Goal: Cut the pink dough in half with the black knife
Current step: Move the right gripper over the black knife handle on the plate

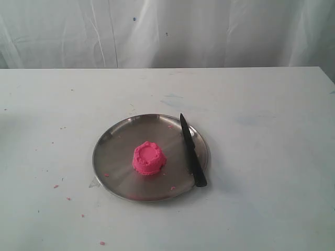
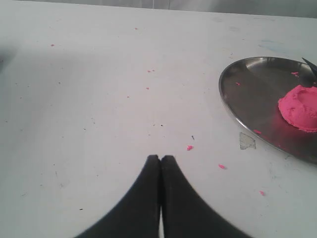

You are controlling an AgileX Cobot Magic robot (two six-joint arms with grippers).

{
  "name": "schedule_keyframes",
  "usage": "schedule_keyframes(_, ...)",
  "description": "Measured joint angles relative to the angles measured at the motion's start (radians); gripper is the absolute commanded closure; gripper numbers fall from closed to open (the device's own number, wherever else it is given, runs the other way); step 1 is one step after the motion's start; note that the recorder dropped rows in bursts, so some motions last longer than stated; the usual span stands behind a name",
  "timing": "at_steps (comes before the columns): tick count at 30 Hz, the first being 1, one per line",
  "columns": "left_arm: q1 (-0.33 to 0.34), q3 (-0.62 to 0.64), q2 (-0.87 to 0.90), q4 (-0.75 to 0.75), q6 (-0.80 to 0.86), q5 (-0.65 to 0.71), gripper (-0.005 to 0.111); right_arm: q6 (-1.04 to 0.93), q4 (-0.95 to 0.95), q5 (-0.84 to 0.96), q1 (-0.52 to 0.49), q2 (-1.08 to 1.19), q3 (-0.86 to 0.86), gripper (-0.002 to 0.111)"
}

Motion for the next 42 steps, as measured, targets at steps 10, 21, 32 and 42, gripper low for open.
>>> schedule_keyframes(10,0.000,0.000,0.000,0.000,0.000,0.000,0.107,0.315,0.175,-0.230,0.011,0.000,-0.083,0.108)
schedule_keyframes(21,0.000,0.000,0.000,0.000,0.000,0.000,0.107,-0.182,-0.245,0.701,0.062,0.530,-0.819,0.084)
schedule_keyframes(32,0.000,0.000,0.000,0.000,0.000,0.000,0.107,-0.285,-0.359,0.702,0.112,0.899,-0.896,0.071)
schedule_keyframes(42,0.000,0.000,0.000,0.000,0.000,0.000,0.107,0.012,-0.765,0.826,0.385,1.070,-0.958,0.071)
